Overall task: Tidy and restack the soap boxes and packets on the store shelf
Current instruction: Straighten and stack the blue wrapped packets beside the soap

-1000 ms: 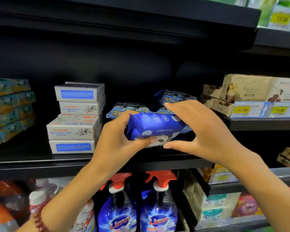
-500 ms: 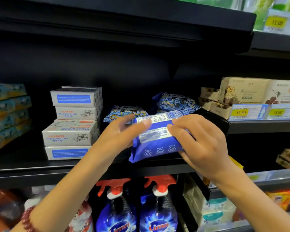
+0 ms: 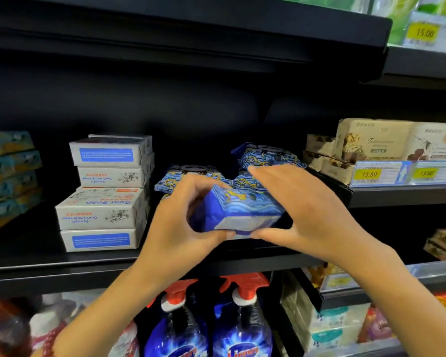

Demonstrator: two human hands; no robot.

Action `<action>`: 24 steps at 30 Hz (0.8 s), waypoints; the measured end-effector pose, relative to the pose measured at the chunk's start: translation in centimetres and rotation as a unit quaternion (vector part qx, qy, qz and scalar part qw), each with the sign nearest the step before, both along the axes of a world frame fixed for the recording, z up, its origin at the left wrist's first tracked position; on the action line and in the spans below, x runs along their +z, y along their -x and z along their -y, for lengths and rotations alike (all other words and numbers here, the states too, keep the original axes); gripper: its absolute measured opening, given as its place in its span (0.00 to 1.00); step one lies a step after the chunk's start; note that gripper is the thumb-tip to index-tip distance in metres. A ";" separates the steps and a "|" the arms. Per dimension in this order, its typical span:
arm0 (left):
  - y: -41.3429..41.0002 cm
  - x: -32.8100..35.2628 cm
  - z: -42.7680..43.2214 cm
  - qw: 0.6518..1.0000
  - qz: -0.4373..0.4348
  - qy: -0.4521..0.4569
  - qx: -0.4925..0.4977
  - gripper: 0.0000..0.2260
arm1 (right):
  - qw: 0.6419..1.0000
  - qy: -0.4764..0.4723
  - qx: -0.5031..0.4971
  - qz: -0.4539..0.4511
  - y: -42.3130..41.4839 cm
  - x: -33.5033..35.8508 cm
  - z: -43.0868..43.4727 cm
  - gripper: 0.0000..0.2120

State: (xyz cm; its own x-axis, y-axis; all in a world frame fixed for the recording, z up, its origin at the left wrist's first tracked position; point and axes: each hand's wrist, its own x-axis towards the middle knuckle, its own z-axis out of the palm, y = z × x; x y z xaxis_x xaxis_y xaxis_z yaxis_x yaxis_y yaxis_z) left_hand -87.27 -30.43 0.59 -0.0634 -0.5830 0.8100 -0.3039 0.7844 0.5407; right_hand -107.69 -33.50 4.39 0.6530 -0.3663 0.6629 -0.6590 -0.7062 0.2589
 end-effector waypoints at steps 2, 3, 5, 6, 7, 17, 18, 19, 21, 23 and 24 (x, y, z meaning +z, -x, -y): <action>0.2 0.0 -0.4 1.000 0.015 0.021 -0.014 0.25 | 0.999 -0.032 -0.007 0.004 -0.5 0.0 -0.1 0.34; 0.2 0.2 -0.5 0.999 0.020 0.026 -0.008 0.25 | 0.999 -0.032 -0.004 0.020 -0.7 -0.1 -0.2 0.30; -0.2 0.8 -0.7 0.998 0.053 0.014 0.012 0.25 | 0.998 0.023 -0.009 0.057 -1.1 -0.4 -0.3 0.22; -0.5 1.2 -0.9 0.996 0.082 -0.004 0.023 0.26 | 0.995 0.061 -0.012 0.073 -1.2 -0.5 -0.3 0.18; -0.9 1.5 -1.1 0.992 0.114 -0.032 0.034 0.29 | 0.991 0.099 -0.012 0.086 -1.4 -0.6 -0.3 0.14; -1.6 3.7 -0.6 0.969 0.179 -0.134 0.108 0.23 | 0.953 0.263 0.051 0.140 -3.5 -1.9 0.1 0.05; -1.9 3.9 -0.6 0.970 0.174 -0.123 0.117 0.24 | 0.957 0.250 0.050 0.140 -3.5 -1.9 0.1 0.06; -2.3 4.1 -0.4 0.970 0.173 -0.110 0.131 0.26 | 0.961 0.229 0.046 0.144 -3.5 -1.9 0.1 0.06; -3.3 4.8 0.4 0.966 0.169 -0.095 0.170 0.31 | 0.972 0.167 0.023 0.163 -3.1 -2.2 0.0 0.15; -4.2 6.2 1.3 0.956 0.177 -0.094 0.213 0.37 | 0.976 0.085 0.003 0.202 -2.9 -2.7 -0.2 0.23; -4.7 7.0 1.8 0.949 0.190 -0.094 0.235 0.40 | 0.974 0.039 -0.001 0.222 -2.9 -3.0 -0.4 0.25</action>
State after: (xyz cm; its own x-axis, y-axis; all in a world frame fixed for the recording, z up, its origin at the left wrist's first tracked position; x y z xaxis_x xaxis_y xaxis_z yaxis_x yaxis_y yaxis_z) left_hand -82.58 -32.27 7.60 -0.0267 -0.7515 0.6592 -0.7966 0.4144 0.4402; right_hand -104.84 -33.10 1.42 0.2955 -0.3043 0.9056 -0.7193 -0.6947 0.0013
